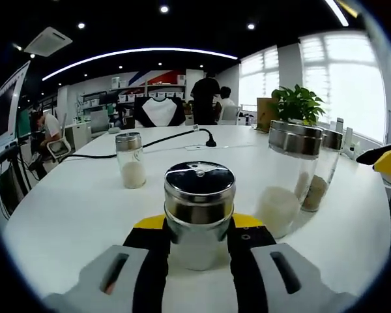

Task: Rotate the seasoning bottle until the label or dispensing opening points toward the visible target arrow and the bottle remains upright within the marked orientation range

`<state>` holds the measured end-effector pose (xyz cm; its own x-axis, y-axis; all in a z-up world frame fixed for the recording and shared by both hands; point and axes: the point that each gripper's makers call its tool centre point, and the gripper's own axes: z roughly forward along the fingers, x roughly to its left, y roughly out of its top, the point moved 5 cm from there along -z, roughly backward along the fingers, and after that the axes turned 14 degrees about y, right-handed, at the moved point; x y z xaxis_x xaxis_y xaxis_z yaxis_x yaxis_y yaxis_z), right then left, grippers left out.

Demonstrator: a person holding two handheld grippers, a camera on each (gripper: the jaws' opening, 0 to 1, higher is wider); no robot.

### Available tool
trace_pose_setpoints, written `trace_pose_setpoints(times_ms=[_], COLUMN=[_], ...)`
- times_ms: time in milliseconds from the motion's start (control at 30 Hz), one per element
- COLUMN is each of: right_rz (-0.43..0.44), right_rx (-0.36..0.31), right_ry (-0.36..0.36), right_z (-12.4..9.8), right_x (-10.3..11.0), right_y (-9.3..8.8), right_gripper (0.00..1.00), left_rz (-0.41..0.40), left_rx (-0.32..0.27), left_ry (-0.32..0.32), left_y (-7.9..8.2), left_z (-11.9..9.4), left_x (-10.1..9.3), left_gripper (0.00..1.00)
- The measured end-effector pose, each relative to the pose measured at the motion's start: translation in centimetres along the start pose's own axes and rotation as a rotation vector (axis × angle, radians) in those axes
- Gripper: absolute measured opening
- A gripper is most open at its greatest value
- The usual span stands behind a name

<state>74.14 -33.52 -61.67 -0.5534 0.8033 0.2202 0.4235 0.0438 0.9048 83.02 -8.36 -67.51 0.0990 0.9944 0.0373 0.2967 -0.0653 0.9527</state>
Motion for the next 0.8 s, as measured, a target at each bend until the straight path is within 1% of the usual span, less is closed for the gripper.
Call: trace_pose_setpoints(times_ms=[133,500,667,800], right_rz=[0.001,0.004,0.005,0.008], right_rx=[0.001,0.003,0.005,0.006], right_ry=[-0.002,-0.006,-0.003,-0.003], right_z=[-0.02,-0.19,-0.09,-0.08], right_x=[0.0,-0.18,-0.14,-0.19], right_y=[0.02,0.0,-0.04,-0.06], right_gripper=[0.66,0.66,0.66,0.66], left_rz=[0.0,0.004,0.011,0.017], left_rx=[0.011,0.008,0.008,-0.004], left_ry=[0.007,0.0,-0.019,-0.061], left_y=[0.06,0.03,0.01,0.01], left_z=[-0.03,0.03,0.1,0.2], left_x=[-0.04,0.04,0.25,0.25], left_gripper=[0.36,0.36,0.36,0.36])
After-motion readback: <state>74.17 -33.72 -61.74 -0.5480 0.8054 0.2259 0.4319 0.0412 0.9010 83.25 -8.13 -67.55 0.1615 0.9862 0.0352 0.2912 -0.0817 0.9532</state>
